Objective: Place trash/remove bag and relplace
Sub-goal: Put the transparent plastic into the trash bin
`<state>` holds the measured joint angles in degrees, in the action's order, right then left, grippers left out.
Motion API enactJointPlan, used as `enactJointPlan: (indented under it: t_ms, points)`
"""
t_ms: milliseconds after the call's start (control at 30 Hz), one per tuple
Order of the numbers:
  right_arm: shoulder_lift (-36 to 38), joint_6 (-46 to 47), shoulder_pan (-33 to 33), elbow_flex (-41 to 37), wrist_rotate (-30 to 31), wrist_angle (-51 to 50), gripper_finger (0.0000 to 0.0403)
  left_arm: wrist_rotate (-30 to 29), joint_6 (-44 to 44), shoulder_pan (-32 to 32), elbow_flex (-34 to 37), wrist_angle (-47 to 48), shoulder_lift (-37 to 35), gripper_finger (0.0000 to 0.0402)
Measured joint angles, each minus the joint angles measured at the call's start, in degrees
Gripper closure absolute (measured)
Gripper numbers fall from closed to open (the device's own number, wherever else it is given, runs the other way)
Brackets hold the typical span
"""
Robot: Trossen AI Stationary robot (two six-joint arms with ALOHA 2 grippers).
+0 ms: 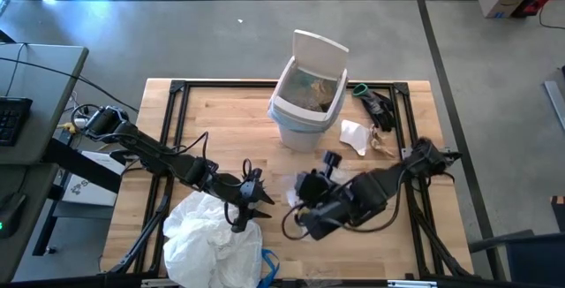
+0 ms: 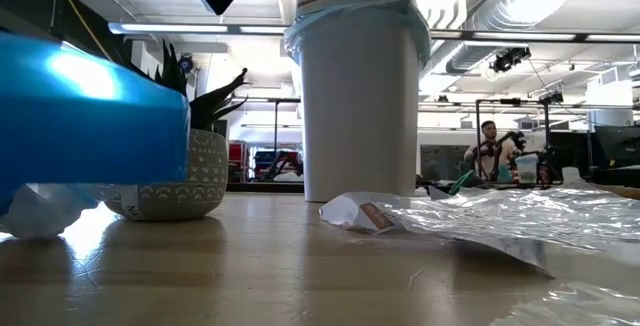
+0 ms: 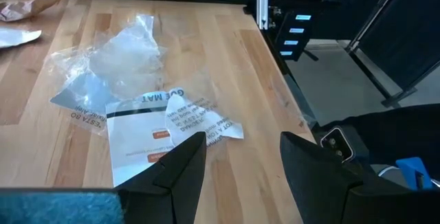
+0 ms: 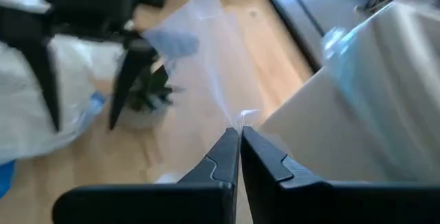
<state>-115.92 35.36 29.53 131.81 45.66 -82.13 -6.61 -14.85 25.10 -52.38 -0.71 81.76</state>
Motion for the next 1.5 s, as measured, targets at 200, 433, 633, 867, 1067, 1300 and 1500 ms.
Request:
enactJointPlan:
  t_ms: [200,433,633,867,1067,1300,1500]
  points:
    - [0.77,-7.13,-4.18,3.08,4.02,0.09,0.0403,0.00,-0.09,0.04,0.00,0.37,-0.02,0.0232]
    - [3.20,-8.62,-10.18,3.18,7.07,-0.04,0.0403,-1.08,-1.19,0.04,0.03,5.34,-0.52,0.0232]
    - [6.47,-8.85,-15.30,3.15,7.41,0.52,0.0403,-7.97,1.81,0.04,0.07,11.57,-6.02,0.0232]
    - [7.76,-8.73,-24.16,3.12,0.20,0.09,0.0403,-17.38,4.51,-0.47,0.07,19.16,-14.14,0.0232]
    - [7.74,-8.85,-30.70,2.90,-4.24,0.02,0.0403,-22.79,2.95,-1.25,0.04,28.19,-18.12,0.0232]
    - [7.56,-8.37,-37.08,2.05,-10.19,0.00,0.0403,-23.14,0.51,-0.71,0.32,30.63,-18.09,0.0232]
    - [7.47,-6.95,-40.53,0.61,-15.56,0.33,0.0401,-21.92,-1.57,-0.33,4.68,27.46,-18.12,0.0232]
